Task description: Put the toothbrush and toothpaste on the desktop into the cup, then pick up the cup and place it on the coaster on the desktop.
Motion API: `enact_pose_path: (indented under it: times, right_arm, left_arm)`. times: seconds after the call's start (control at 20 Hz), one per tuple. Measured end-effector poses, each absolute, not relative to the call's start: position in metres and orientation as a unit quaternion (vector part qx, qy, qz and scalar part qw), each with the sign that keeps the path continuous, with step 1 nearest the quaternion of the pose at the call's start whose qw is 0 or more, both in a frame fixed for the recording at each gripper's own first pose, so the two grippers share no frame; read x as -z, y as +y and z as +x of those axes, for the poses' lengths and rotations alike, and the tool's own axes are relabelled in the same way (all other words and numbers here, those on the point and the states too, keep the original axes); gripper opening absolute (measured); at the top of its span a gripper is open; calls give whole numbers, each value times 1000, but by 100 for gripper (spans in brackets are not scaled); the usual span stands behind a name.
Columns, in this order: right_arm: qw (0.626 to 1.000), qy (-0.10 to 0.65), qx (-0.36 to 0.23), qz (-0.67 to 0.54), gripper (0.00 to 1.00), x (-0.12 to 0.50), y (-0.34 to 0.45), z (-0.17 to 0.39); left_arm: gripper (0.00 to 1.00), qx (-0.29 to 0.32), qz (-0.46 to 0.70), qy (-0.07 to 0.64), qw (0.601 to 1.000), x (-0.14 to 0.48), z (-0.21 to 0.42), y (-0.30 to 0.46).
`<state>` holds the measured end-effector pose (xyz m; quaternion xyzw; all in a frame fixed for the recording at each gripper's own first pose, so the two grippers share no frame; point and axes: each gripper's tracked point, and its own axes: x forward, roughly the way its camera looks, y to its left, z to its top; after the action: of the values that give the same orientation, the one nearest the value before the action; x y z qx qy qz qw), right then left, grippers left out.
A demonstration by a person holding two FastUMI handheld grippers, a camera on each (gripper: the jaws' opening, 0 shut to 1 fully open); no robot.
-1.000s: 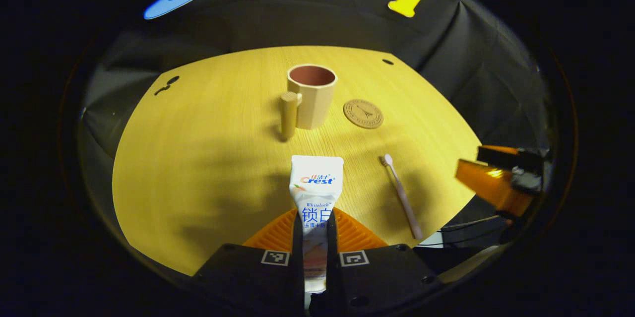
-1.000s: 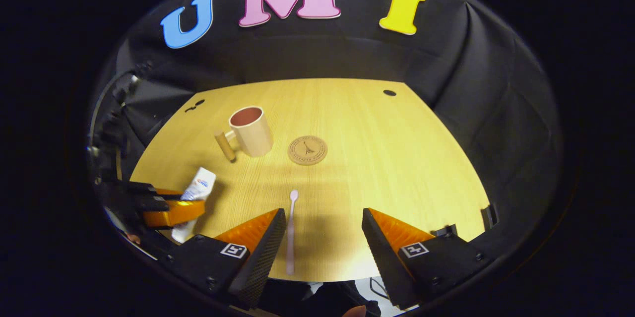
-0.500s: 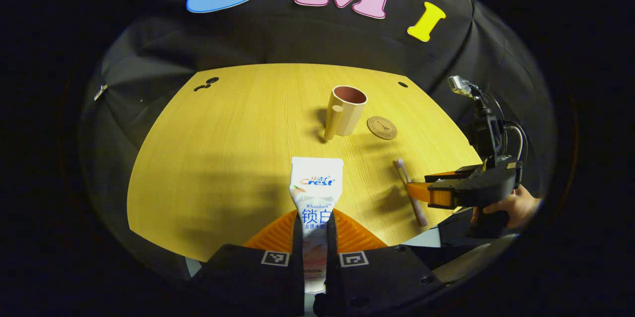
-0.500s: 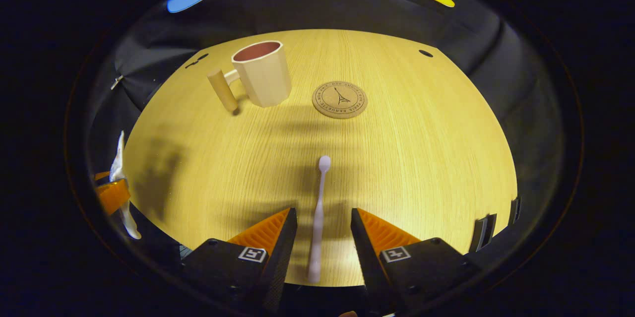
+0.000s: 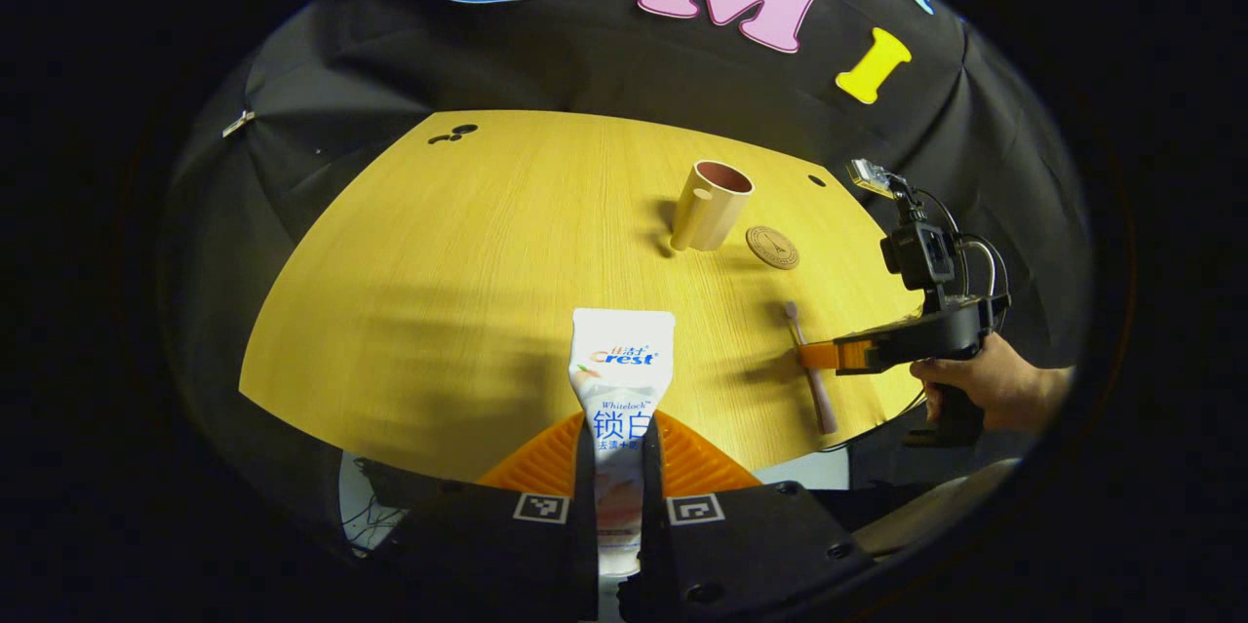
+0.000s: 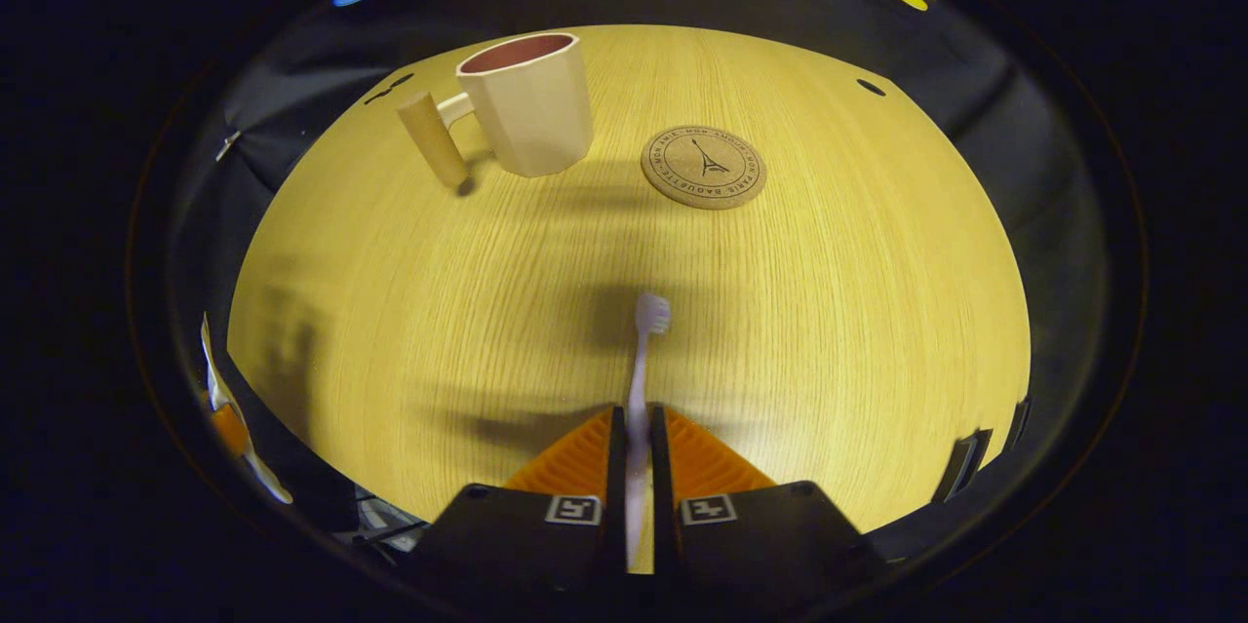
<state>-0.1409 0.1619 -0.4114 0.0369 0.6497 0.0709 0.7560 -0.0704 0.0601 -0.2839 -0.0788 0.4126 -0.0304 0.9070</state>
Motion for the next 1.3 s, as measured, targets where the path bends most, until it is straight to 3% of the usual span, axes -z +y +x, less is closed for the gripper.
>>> enact_pose_path:
  times: [0.25, 0.65, 1.3]
  right_arm:
    - [755, 651, -66, 39, 7, 410, 162, -139]
    - [832, 522, -91, 162, 6, 366, 160, -109]
    - [878, 403, -114, 231, 6, 278, 128, -71]
  left_arm:
    - [22, 17, -124, 391, 912, 284, -65, 58]
    - [22, 39, -134, 338, 931, 254, -30, 50]
    - [21, 163, -153, 157, 962, 121, 113, -5]
